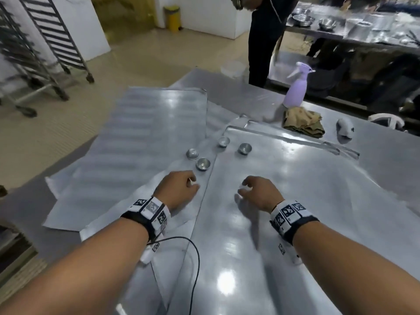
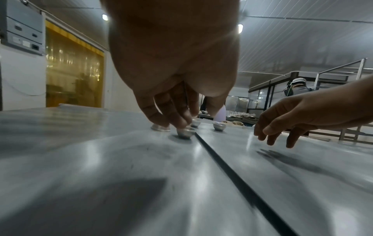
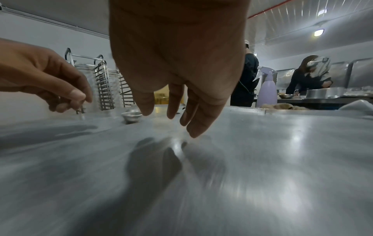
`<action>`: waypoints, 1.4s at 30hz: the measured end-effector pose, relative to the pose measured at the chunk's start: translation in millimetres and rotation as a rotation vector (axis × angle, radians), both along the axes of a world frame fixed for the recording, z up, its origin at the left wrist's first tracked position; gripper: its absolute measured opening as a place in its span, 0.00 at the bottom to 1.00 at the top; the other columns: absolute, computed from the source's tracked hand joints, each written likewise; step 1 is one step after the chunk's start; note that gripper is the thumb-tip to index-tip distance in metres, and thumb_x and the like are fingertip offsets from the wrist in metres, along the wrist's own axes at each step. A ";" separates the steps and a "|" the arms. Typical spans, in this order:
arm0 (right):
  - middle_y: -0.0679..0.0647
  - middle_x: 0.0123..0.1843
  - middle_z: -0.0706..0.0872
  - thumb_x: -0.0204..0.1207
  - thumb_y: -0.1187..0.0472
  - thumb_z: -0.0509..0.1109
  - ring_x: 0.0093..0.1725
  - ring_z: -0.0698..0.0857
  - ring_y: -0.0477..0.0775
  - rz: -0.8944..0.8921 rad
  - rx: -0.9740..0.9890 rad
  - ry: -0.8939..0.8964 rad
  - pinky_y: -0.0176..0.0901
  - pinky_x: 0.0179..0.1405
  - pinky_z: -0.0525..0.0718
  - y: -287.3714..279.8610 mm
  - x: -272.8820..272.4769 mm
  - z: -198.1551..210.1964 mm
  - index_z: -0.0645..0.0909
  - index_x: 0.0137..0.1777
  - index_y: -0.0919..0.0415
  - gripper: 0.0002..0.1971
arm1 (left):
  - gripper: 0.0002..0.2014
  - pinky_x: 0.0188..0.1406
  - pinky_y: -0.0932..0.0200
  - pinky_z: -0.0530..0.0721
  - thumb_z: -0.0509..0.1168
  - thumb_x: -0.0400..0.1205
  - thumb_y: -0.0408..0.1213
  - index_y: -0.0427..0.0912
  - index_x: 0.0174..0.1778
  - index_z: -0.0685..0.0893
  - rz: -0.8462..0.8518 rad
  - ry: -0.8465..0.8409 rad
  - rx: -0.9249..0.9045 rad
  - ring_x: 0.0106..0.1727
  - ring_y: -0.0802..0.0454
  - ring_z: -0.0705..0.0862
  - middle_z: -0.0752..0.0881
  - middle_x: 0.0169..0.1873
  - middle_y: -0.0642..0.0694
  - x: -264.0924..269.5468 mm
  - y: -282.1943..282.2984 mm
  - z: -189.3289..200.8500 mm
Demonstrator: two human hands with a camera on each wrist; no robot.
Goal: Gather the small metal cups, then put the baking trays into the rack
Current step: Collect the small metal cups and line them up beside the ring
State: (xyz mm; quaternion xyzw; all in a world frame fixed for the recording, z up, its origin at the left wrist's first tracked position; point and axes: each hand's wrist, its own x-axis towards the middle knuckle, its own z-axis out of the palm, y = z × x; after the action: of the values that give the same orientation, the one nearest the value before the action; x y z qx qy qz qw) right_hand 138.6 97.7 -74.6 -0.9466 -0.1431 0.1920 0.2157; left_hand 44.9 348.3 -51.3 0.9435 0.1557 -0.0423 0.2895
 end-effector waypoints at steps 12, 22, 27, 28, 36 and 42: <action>0.59 0.77 0.76 0.79 0.48 0.71 0.71 0.80 0.61 -0.082 0.020 -0.143 0.49 0.66 0.77 30.3 134.4 -0.3 0.67 0.81 0.55 0.33 | 0.26 0.63 0.48 0.81 0.70 0.79 0.50 0.47 0.72 0.78 -0.330 -0.064 0.124 0.63 0.42 0.82 0.81 0.65 0.45 189.4 0.7 -6.6; 0.55 0.70 0.84 0.79 0.56 0.72 0.67 0.83 0.58 -0.076 -0.011 -0.175 0.43 0.61 0.77 39.3 148.9 -23.3 0.74 0.78 0.55 0.27 | 0.29 0.65 0.50 0.78 0.70 0.80 0.43 0.44 0.77 0.75 -0.488 -0.013 0.237 0.68 0.40 0.80 0.79 0.71 0.41 238.2 -16.9 -33.8; 0.55 0.69 0.84 0.79 0.55 0.73 0.65 0.83 0.58 -0.076 -0.011 -0.173 0.40 0.57 0.75 31.9 140.5 -22.5 0.77 0.76 0.56 0.25 | 0.24 0.59 0.49 0.81 0.72 0.79 0.47 0.41 0.69 0.82 -0.475 -0.050 0.256 0.62 0.41 0.82 0.81 0.64 0.41 237.3 -23.1 -31.7; 0.56 0.69 0.84 0.79 0.55 0.73 0.65 0.83 0.59 -0.082 -0.011 -0.166 0.40 0.56 0.73 29.7 137.9 -22.6 0.77 0.76 0.57 0.25 | 0.24 0.58 0.50 0.81 0.72 0.78 0.48 0.42 0.68 0.82 -0.474 -0.054 0.258 0.61 0.41 0.82 0.81 0.63 0.42 235.7 -24.7 -29.3; 0.56 0.68 0.84 0.79 0.49 0.71 0.64 0.84 0.58 -0.090 0.006 -0.086 0.44 0.59 0.79 -1.9 92.8 -13.5 0.78 0.75 0.56 0.25 | 0.24 0.58 0.50 0.80 0.74 0.77 0.52 0.46 0.66 0.83 -0.543 -0.012 0.241 0.60 0.42 0.82 0.80 0.61 0.44 191.3 -58.1 -2.9; 0.53 0.53 0.86 0.77 0.48 0.73 0.53 0.86 0.58 -0.104 0.054 -0.087 0.46 0.46 0.80 -59.2 16.6 16.6 0.85 0.54 0.53 0.12 | 0.29 0.64 0.51 0.77 0.75 0.78 0.52 0.44 0.72 0.80 -0.570 0.050 0.192 0.67 0.43 0.80 0.80 0.67 0.43 120.5 -118.3 16.5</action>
State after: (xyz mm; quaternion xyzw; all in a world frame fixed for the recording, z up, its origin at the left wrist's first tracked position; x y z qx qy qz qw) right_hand 155.2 38.5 -58.0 -0.9541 -0.1080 0.1355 0.2444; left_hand 165.4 230.0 -34.8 0.9709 -0.1050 -0.1300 0.1714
